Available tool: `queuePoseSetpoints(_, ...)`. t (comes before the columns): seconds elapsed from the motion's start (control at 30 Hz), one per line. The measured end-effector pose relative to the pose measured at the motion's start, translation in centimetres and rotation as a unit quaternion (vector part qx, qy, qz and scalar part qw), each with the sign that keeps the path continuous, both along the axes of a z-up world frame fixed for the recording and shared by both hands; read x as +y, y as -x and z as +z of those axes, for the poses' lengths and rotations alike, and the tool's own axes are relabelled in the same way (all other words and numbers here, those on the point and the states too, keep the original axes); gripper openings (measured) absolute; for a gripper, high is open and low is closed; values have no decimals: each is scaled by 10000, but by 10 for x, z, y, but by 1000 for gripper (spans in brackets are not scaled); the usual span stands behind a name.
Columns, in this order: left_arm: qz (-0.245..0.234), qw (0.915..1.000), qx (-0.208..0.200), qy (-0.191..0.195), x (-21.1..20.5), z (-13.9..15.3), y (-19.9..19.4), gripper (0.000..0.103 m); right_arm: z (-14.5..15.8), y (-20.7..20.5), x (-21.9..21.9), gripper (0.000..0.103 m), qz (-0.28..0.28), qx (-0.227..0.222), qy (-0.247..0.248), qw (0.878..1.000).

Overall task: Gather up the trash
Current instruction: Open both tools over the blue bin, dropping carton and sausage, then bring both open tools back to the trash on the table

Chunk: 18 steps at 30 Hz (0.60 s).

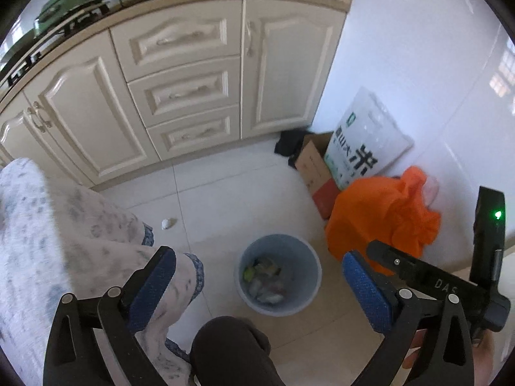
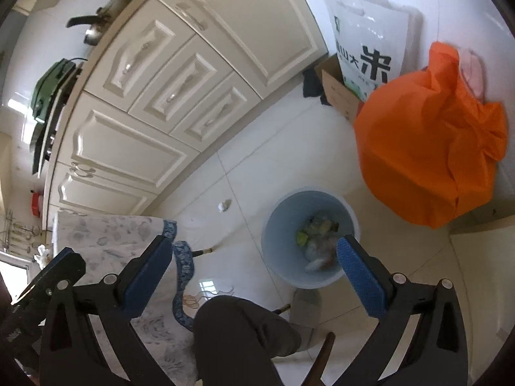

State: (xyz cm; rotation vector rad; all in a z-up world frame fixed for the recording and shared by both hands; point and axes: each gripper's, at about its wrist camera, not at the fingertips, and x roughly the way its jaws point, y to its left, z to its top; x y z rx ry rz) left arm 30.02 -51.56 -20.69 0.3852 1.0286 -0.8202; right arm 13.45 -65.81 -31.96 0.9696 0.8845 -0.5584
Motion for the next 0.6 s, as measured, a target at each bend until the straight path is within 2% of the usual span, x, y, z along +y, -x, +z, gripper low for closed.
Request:
queuePoseSetpoints(0.27, 352, 9972, -292, 600, 90, 60, 9, 102, 60, -18, 36, 103, 280, -386, 398, 9981)
queuePoseSetpoints(0.4, 658, 9919, -536, 945, 152, 95, 13, 102, 102, -38, 65, 103, 569, -726, 663, 9935)
queuePoseSetpoints(0.6, 1180, 9789, -996, 1342, 246, 134, 25, 102, 161, -73, 120, 103, 1124, -1235, 1067, 9802)
